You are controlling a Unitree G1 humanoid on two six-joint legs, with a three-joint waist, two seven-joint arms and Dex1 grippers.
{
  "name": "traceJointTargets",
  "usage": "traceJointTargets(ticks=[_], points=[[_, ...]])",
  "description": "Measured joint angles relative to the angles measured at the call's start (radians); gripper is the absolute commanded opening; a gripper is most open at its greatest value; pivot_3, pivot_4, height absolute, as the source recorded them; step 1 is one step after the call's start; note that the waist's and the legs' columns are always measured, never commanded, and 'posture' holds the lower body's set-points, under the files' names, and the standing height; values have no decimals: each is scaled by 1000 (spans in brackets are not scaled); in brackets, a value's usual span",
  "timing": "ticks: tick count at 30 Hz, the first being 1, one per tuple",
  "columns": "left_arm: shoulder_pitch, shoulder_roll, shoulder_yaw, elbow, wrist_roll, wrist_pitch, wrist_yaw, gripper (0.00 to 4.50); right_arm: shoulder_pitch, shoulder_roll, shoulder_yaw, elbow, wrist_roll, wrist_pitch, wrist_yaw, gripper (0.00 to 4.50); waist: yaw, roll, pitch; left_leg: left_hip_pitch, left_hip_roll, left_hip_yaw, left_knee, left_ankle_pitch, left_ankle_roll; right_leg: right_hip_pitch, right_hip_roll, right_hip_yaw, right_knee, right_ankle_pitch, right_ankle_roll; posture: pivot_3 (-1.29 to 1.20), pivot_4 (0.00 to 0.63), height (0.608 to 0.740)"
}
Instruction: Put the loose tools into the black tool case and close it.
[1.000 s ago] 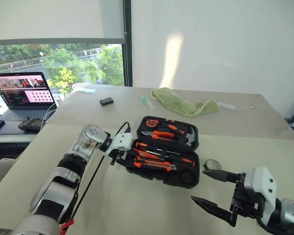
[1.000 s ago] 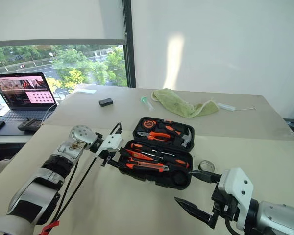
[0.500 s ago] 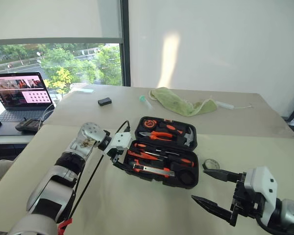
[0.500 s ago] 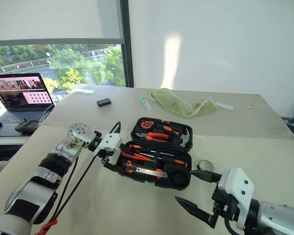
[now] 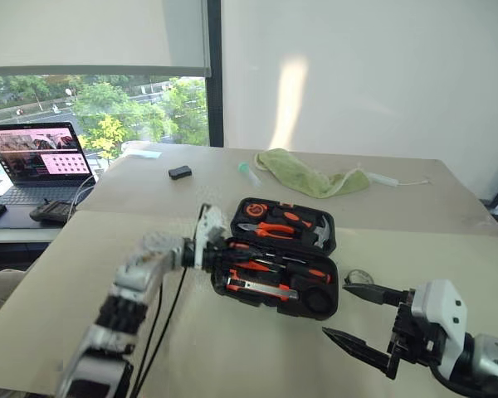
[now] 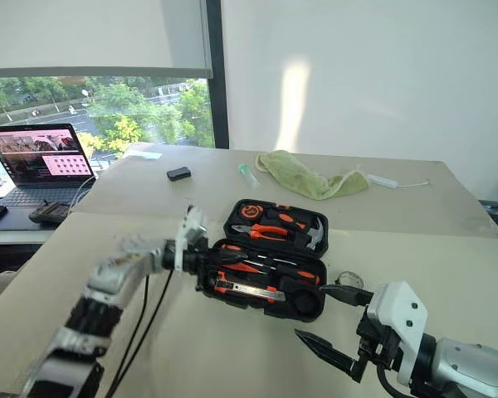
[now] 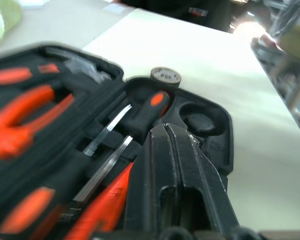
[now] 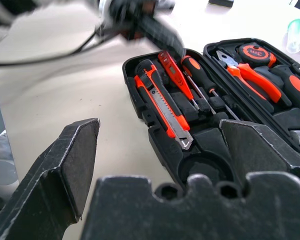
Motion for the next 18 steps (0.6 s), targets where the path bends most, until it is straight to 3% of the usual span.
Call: traceJointTargets(ticks=[7, 18], points=[[74, 51, -80, -48, 119, -79, 93, 44, 6, -7, 0, -1, 1, 2, 1, 4500, 0, 5, -3, 4, 0, 0, -2, 0, 0, 3, -3, 0, -1, 0, -1, 0, 150, 740], [25, 46, -173, 45, 219, -176, 98, 44, -4, -19, 2, 19, -19, 83, -74, 4500, 6, 19, -19, 10, 0, 1, -3, -1, 1, 6, -6, -1, -3, -3, -7, 0, 150, 740]])
